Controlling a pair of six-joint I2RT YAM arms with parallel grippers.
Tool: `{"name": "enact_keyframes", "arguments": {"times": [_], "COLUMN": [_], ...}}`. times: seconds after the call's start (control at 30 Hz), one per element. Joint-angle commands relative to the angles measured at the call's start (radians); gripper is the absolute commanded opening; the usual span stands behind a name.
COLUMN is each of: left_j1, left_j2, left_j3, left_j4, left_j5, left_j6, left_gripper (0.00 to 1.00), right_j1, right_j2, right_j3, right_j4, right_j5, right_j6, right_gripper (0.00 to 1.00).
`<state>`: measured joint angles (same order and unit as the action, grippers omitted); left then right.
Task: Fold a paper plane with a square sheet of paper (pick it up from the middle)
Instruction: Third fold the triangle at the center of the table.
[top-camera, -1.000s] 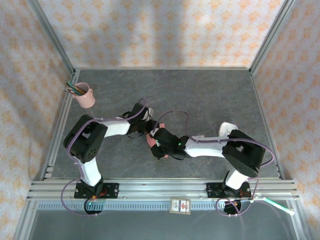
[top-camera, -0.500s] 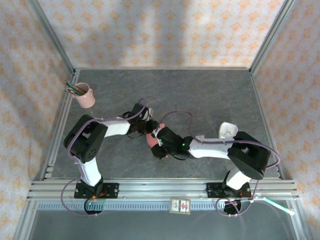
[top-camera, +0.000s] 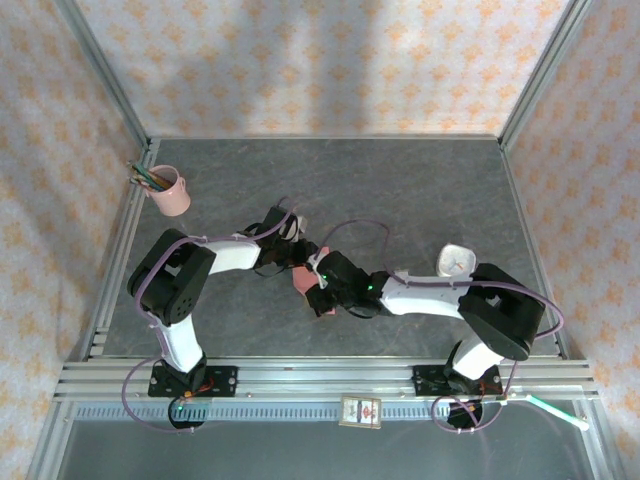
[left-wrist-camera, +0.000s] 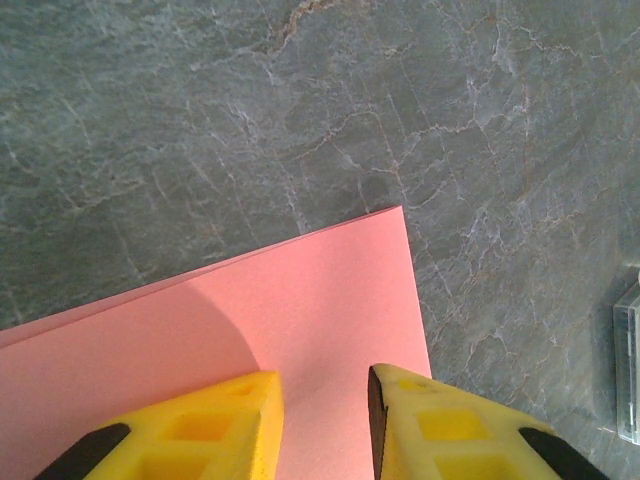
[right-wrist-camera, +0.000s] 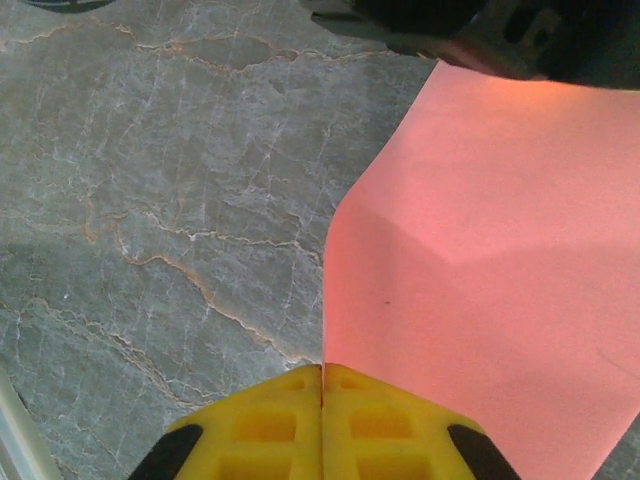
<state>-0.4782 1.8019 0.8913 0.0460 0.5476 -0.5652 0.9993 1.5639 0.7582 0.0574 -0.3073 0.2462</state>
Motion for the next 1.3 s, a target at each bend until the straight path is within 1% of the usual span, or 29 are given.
{"name": "enact_keyframes", "arguments": {"times": [0.0,0.47,0.73,1.27], "left_j1": [-0.009,-0.010,-0.010,-0.012], "left_j2": [0.045,0.048,0.053,0.069], "left_j3": [-0.002,0.000,0.003,0.016], "left_j4": [-0.038,-0.043,-0.044,-0.051], "left_j5": [-0.015,-0.018,-0.018,-0.015], "left_j6": [0.028,0.030,0.033,0.038], "left_gripper": [0.33,0.33,0.33,0.33], "right_j1": [-0.014,-0.087,-0.117,-0.136], "right_j2": [-0.013,-0.010,0.019,0.073], "right_j3": [-0.012,-0.057,-0.043,-0.018], "right_j4": [0.037,0.078,0.056,0.035], "right_j5": [0.012,-0.021,-0.012,0.025], "right_j6": [0.006,0.007,0.003,-0.015], "right_gripper": [0.06,0.06,0.06,0.06]}}
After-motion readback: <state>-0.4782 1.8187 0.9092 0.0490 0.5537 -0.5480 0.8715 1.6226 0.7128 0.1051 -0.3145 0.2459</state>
